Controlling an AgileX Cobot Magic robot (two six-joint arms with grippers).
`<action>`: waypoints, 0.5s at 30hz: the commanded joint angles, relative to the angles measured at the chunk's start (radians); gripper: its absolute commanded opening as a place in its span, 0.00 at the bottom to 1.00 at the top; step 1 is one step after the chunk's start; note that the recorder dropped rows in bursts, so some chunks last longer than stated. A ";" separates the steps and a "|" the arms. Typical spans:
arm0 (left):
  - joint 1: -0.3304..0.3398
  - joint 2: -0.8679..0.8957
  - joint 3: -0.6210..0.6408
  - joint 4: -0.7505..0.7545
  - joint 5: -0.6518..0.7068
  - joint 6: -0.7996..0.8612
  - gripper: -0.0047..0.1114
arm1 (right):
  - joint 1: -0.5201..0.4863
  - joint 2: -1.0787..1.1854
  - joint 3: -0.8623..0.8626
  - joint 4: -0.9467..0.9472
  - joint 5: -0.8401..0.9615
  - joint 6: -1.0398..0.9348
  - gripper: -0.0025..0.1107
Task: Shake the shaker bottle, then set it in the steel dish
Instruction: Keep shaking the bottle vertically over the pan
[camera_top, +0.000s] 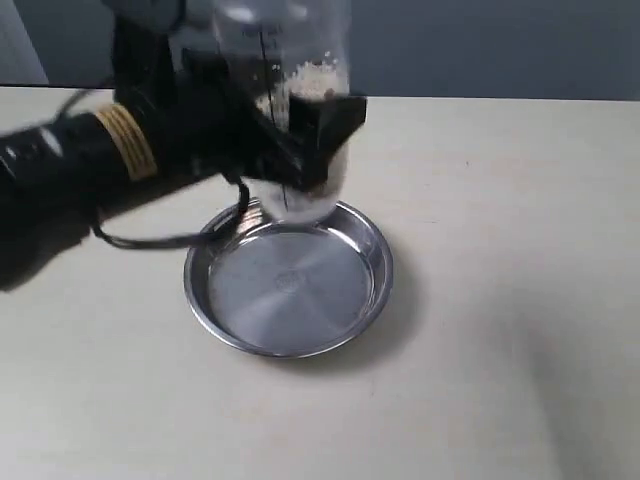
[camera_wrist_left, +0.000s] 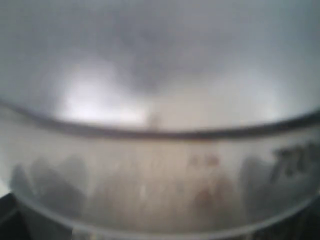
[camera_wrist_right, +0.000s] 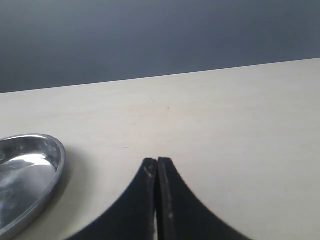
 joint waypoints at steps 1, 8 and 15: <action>-0.005 0.050 0.031 -0.026 -0.105 0.000 0.04 | 0.002 0.004 0.001 -0.004 -0.013 0.000 0.01; 0.000 0.081 0.030 -0.018 0.078 0.004 0.04 | 0.002 0.004 0.001 -0.004 -0.013 0.000 0.01; 0.006 -0.079 -0.121 0.086 0.002 -0.021 0.04 | 0.002 0.004 0.001 -0.004 -0.013 0.000 0.01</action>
